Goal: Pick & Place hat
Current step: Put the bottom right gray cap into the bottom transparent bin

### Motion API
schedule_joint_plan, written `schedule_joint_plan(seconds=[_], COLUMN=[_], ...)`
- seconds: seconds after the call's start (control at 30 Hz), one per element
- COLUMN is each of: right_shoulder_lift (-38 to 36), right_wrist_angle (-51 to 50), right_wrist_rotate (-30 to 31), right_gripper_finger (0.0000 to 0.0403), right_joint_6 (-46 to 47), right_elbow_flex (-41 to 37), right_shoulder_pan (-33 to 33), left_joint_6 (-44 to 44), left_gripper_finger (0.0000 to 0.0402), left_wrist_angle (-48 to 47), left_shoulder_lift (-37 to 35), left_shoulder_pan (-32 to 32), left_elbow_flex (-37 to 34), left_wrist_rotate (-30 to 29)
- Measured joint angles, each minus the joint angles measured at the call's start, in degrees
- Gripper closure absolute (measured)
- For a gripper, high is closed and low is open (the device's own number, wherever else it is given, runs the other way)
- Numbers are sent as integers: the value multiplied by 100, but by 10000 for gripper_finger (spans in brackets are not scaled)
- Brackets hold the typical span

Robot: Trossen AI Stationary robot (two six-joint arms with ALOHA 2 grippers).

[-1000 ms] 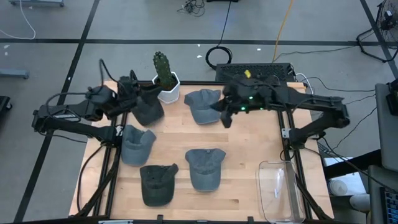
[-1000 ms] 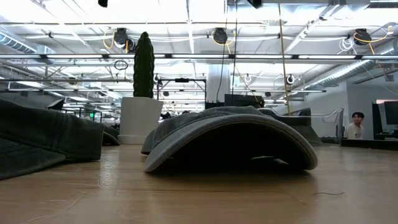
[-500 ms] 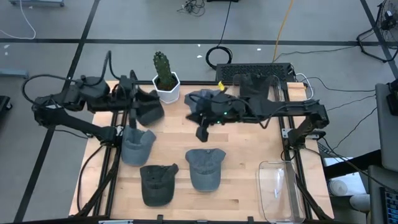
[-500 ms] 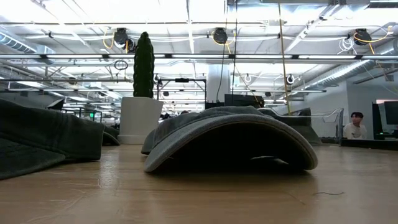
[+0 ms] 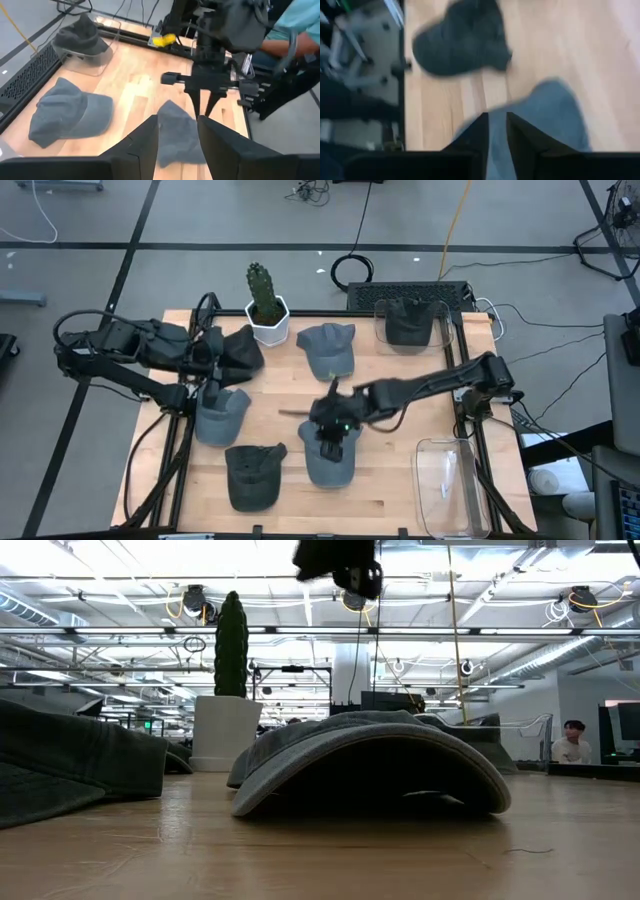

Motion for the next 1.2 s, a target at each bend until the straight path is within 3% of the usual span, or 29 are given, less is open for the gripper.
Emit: schedule_joint_plan(seconds=[0.3,0.53,0.97,1.2], right_shoulder_lift=[457,802,852,856], right_wrist_angle=[-319,-218,505,567], right_wrist_rotate=[2,-440,-275,15], right_gripper_finger=[279,275,273,256], right_joint_6=[-91,-329,-187,-181], right_elbow_flex=[0,2,-814,-881], right_shoulder_pan=[183,245,284,284], left_joint_6=[-145,-681,-864,-970], left_gripper_finger=[254,254,254,254], left_wrist_angle=[-129,0,10,10], left_shoulder_lift=[-5,32,38,38], left_shoulder_pan=[-77,-98,-649,-889], left_elbow_flex=[0,0,0,0], left_wrist_rotate=[-53,-181,-242,-317])
